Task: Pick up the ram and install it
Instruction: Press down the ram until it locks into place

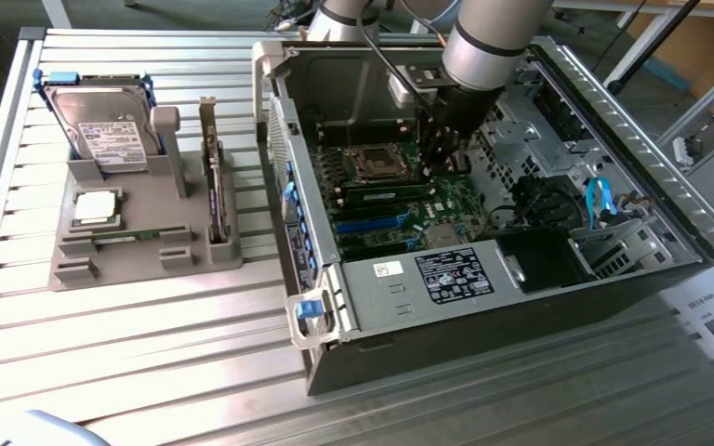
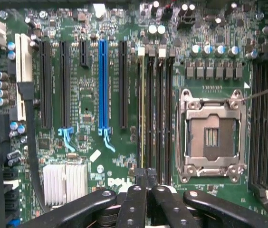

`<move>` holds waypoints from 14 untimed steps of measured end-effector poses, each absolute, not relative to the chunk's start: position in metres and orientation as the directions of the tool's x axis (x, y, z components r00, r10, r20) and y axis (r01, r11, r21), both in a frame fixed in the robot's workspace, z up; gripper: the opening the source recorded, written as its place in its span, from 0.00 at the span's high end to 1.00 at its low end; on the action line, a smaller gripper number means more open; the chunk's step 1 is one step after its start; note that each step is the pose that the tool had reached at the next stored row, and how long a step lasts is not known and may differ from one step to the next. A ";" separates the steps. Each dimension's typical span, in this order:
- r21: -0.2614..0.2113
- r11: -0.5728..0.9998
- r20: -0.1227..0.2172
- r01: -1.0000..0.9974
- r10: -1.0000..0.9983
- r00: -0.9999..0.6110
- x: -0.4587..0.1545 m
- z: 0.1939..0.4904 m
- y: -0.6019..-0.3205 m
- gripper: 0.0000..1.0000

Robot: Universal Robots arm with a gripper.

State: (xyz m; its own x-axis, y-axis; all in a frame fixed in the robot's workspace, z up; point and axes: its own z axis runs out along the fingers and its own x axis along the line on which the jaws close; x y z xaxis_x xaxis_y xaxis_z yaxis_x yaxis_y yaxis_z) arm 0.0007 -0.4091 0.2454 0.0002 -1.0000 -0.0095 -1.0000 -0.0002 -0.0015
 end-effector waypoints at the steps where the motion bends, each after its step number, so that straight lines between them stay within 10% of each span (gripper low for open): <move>1: -0.002 0.000 -0.009 -1.000 -1.000 0.000 -0.001 0.245 -0.409 0.90; 14: -0.014 0.000 -0.009 -1.000 -1.000 0.000 -0.030 0.245 -0.409 0.90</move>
State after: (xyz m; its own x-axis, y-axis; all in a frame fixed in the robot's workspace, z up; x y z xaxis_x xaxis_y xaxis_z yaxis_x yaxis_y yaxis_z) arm -0.0297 -0.4091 0.2454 0.0003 -1.0000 -0.0095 -0.9999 -0.0002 -0.0137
